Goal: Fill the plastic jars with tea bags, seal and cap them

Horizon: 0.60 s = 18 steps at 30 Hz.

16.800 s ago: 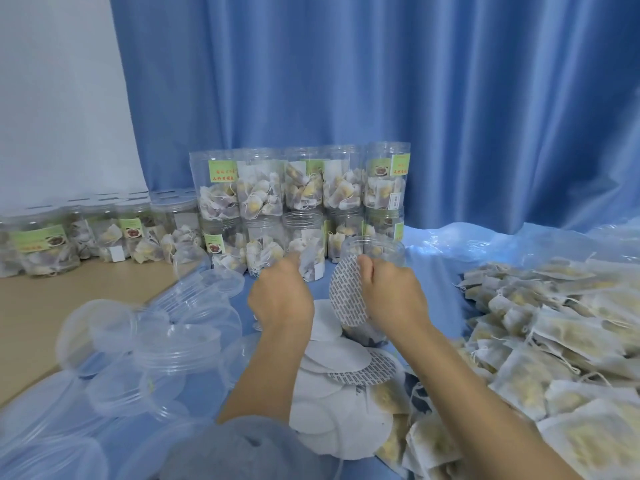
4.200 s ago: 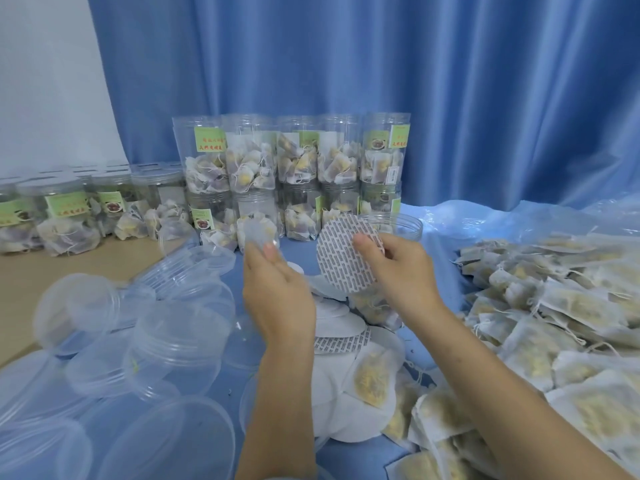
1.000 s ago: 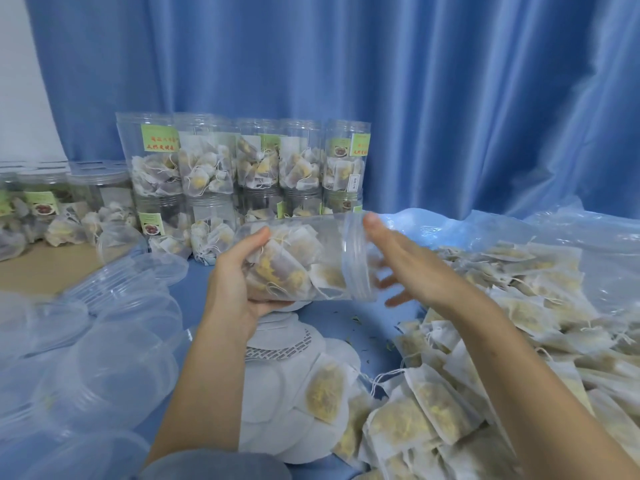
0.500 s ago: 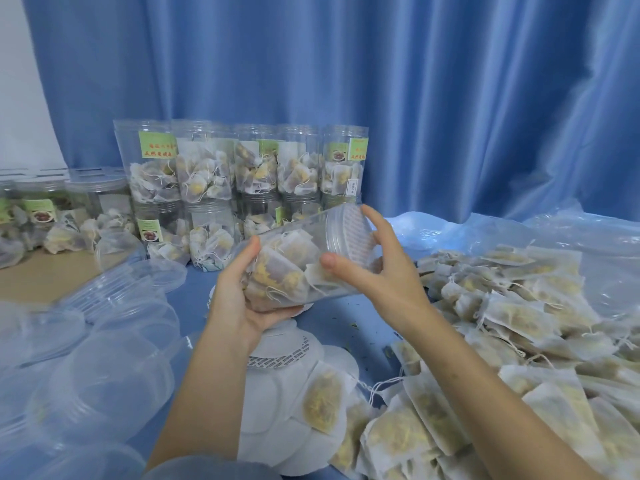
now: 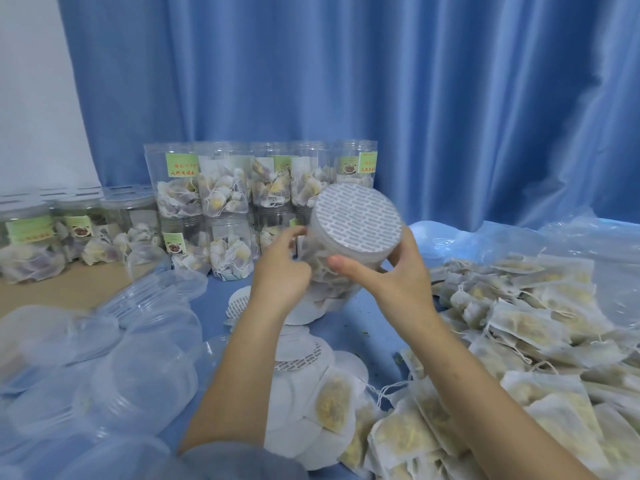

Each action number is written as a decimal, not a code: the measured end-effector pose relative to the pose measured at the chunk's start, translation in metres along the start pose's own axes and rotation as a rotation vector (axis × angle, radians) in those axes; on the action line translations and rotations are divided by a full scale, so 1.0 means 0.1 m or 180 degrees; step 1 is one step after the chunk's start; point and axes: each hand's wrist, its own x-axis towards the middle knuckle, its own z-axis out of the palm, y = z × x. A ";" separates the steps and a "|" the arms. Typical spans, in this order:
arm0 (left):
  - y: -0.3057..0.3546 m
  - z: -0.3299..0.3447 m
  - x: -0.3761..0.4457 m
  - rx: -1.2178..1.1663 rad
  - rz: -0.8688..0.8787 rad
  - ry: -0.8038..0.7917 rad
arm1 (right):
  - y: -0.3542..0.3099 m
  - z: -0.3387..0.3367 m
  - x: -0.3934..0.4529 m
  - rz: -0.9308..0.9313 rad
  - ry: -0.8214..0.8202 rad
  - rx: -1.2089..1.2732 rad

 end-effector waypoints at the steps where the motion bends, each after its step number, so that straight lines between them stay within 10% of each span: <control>1: 0.14 -0.03 -0.02 0.0077 0.0159 -0.0366 | -0.04 0.03 -0.01 -0.0024 0.0046 0.0033; 4: 0.47 -0.16 -0.11 0.0271 0.0304 -0.1025 | -0.18 0.10 0.01 -0.0046 0.0142 0.0408; 18: 0.45 -1.91 -0.21 0.0771 0.0261 0.0445 | -0.98 1.60 0.21 -0.0297 -0.0902 0.0675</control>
